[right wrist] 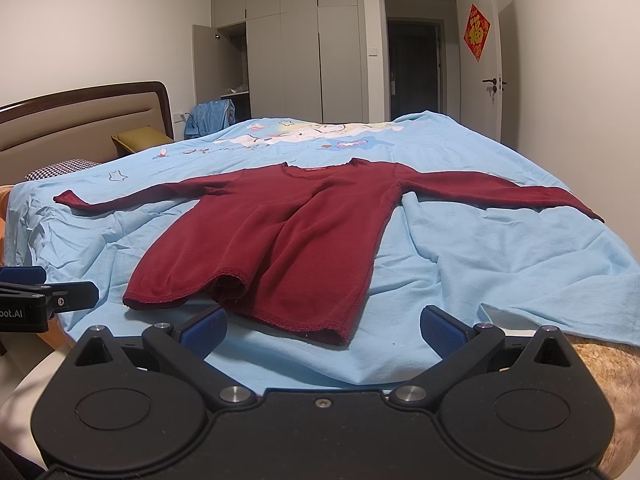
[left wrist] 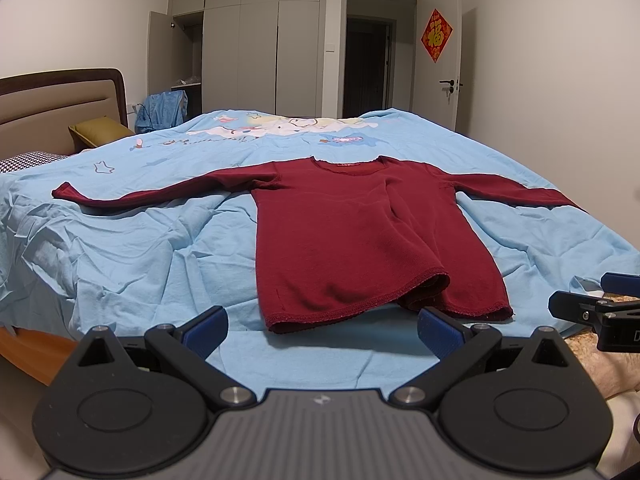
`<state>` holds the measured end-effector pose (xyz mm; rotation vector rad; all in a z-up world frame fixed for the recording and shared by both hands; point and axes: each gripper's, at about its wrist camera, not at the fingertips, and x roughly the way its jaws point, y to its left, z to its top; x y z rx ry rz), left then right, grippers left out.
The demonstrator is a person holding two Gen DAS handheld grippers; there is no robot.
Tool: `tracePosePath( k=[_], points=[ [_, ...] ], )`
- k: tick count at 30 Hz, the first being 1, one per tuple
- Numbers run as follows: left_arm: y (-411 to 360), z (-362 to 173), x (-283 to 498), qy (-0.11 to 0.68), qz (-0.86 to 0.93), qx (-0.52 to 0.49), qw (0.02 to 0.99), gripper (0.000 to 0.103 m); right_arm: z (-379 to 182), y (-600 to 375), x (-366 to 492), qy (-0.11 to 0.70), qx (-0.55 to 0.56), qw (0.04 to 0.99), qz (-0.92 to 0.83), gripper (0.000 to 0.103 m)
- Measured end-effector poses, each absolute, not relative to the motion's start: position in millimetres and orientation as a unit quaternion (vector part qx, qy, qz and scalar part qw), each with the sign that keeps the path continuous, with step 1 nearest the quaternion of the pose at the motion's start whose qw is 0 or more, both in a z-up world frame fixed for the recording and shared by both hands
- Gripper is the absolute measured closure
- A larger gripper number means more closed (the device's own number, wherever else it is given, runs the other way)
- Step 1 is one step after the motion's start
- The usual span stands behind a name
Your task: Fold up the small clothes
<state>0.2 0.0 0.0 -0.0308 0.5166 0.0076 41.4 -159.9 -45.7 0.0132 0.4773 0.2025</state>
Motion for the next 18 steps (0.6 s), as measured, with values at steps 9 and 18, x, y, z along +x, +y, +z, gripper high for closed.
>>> tracePosePath(
  k=[9, 18],
  points=[
    [1.2, -1.9, 0.4, 0.255, 0.003, -0.015, 0.967, 0.0, -45.4, -159.5, 41.4, 0.236, 0.006, 0.967, 0.1, 0.0],
    [1.0, -1.8, 0.5, 0.256, 0.003, -0.014, 0.967, 0.0, -46.0, -157.3, 42.3, 0.236, 0.007, 0.967, 0.099, 0.0]
  ],
)
